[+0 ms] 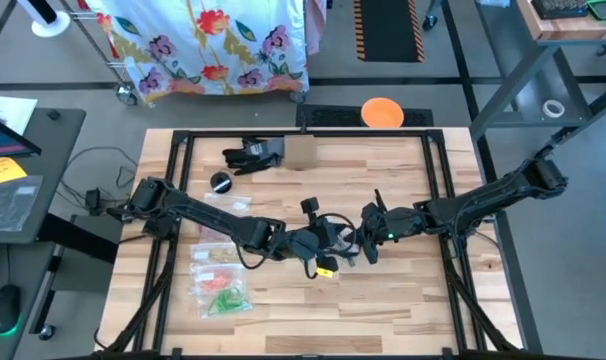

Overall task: Sort rubber bands
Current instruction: Put the black rubber band into the transparent zip bag

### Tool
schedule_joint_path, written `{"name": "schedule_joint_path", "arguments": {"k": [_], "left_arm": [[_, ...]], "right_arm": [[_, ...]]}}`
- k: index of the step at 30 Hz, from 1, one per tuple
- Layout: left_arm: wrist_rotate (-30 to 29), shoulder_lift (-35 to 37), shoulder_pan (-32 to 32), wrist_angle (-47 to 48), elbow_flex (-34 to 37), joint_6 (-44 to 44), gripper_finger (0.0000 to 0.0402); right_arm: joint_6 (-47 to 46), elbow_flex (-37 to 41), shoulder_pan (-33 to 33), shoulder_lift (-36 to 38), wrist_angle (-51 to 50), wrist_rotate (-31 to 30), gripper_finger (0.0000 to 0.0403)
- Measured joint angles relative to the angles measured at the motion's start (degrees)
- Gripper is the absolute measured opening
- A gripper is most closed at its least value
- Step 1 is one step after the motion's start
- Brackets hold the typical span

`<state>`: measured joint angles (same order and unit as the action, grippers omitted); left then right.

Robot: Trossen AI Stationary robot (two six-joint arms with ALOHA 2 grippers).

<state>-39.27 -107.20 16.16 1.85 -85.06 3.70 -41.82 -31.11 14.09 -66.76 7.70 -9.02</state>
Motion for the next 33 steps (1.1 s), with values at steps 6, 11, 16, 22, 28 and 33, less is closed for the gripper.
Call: {"name": "schedule_joint_path", "arguments": {"k": [6,11,16,22,28,33], "left_arm": [[-2.95,0.32,-0.09,1.01,0.04,-0.01,0.0001],[-4.5,0.35,-0.52,0.68,0.04,1.84,0.0001],[-5.07,1.03,-1.64,-1.2,0.06,3.47,0.0001],[-2.21,-0.45,-1.72,-2.13,0.0,-0.18,0.0001],[-8.63,-2.78,-1.37,0.5,0.11,-3.52,0.0001],[-9.85,-3.63,-0.76,1.67,0.08,-6.72,0.0]], "right_arm": [[0.11,0.0,-0.04,0.02,0.13,0.0,0.0],[0.28,0.0,-0.88,0.04,1.41,-0.05,0.0],[0.27,0.0,-1.67,0.04,1.59,-0.07,0.0],[1.0,0.0,-3.19,0.04,5.27,-0.11,0.0],[1.39,-0.04,-4.11,0.08,8.44,-0.12,0.0],[1.85,-0.04,-4.38,0.83,8.72,-0.15,0.0]]}}
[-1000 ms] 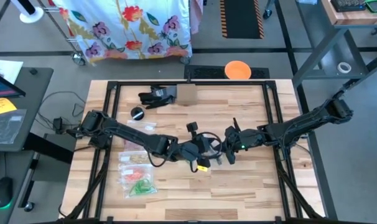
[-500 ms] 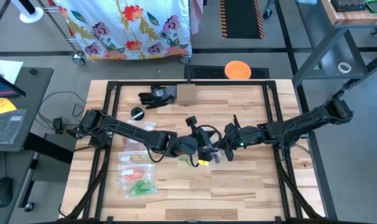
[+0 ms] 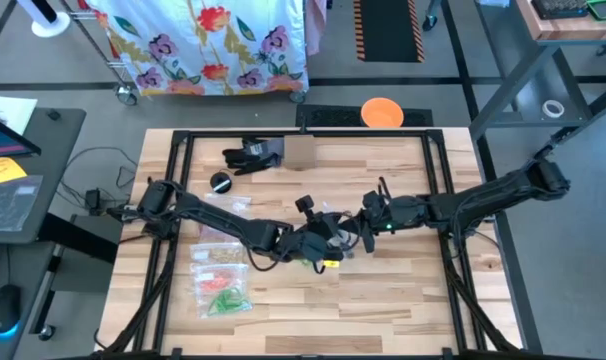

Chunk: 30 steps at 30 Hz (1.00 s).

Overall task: Sort rubber bands
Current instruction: Put the black rubber band into the transparent zip bag

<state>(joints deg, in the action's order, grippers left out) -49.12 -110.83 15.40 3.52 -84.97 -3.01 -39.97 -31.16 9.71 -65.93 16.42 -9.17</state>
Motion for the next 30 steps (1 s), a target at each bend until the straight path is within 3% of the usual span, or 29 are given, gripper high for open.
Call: {"name": "schedule_joint_path", "arguments": {"k": [6,10,20,30], "left_arm": [[-11.49,-1.49,2.52,-0.35,-0.04,-1.46,0.0],[-12.47,-1.5,4.07,-1.27,-0.04,-0.6,0.0],[-2.05,-1.74,1.06,-2.07,0.08,0.14,0.0],[18.01,-1.87,-5.39,-1.48,-0.03,-5.53,0.0]], "right_arm": [[0.92,0.0,-0.13,2.35,-0.8,-2.26,0.0],[1.16,0.0,-0.13,2.73,-1.2,-2.98,0.0],[1.46,0.15,0.54,2.54,-1.68,-3.83,0.0],[3.02,-0.05,2.89,2.52,0.94,-3.16,0.0]]}}
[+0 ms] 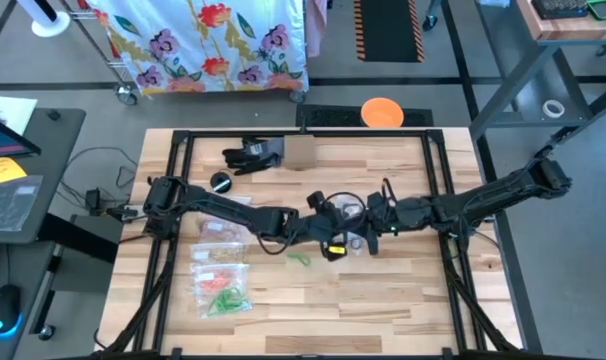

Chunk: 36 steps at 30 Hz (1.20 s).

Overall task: Sort rubber bands
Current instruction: Put the black rubber band into the transparent zip bag

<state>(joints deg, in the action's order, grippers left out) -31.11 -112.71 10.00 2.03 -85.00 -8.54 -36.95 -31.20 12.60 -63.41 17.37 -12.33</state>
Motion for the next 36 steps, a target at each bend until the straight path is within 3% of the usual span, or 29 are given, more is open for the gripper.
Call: {"name": "schedule_joint_path", "arguments": {"k": [9,13,21,27,36], "left_arm": [[8.27,0.01,-2.41,1.27,0.01,-4.33,0.0],[8.61,0.04,-3.34,6.57,-0.01,-7.88,0.0],[12.01,0.07,-2.43,13.19,-0.03,-9.48,0.0],[17.67,0.07,-0.89,13.87,-0.01,-8.96,0.0],[15.87,0.07,-0.25,11.57,-0.01,-7.8,0.0]], "right_arm": [[0.08,0.0,2.58,-0.02,-1.3,-1.12,0.0],[1.31,0.0,3.6,0.51,-0.44,-2.58,0.0],[2.36,-0.46,4.31,0.52,-2.14,-8.18,0.0],[1.77,-0.51,4.77,0.52,-3.61,-8.56,0.0],[-2.0,-0.54,8.25,0.37,-6.92,-7.12,0.0]]}}
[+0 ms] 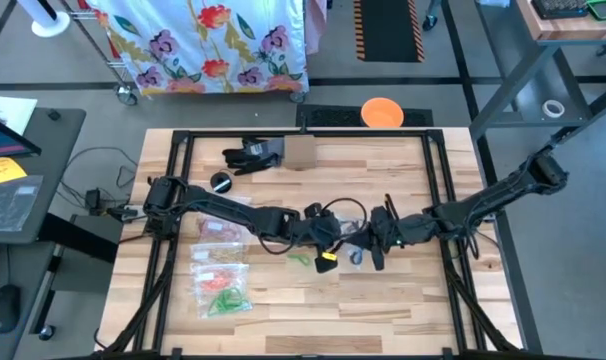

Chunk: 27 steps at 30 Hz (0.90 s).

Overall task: Sort rubber bands
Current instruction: Put the black rubber band into the transparent zip bag

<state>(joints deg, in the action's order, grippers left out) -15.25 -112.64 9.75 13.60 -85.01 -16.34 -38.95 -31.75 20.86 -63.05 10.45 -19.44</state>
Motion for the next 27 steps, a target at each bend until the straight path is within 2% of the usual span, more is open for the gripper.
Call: {"name": "schedule_joint_path", "arguments": {"k": [5,11,17,21,27], "left_arm": [[3.13,0.31,-0.64,-3.2,0.0,-1.08,0.0],[3.17,2.03,-0.59,-5.65,0.01,-1.27,0.0],[4.51,2.75,-0.52,-7.51,0.0,-1.6,0.0006],[4.5,2.78,-0.54,-7.27,0.0,-4.21,0.0035],[3.36,2.78,-1.18,-6.94,0.0,-6.93,0.0104]], "right_arm": [[-0.95,0.0,2.23,0.0,-1.17,-0.03,0.0],[-3.18,0.0,2.78,0.0,-5.38,-0.96,0.0],[-3.22,0.0,2.65,0.0,-4.76,-1.58,0.0],[-3.22,0.0,2.63,-0.02,-4.6,-1.62,0.0],[-3.18,0.0,2.63,-0.02,-4.23,-1.81,0.0]]}}
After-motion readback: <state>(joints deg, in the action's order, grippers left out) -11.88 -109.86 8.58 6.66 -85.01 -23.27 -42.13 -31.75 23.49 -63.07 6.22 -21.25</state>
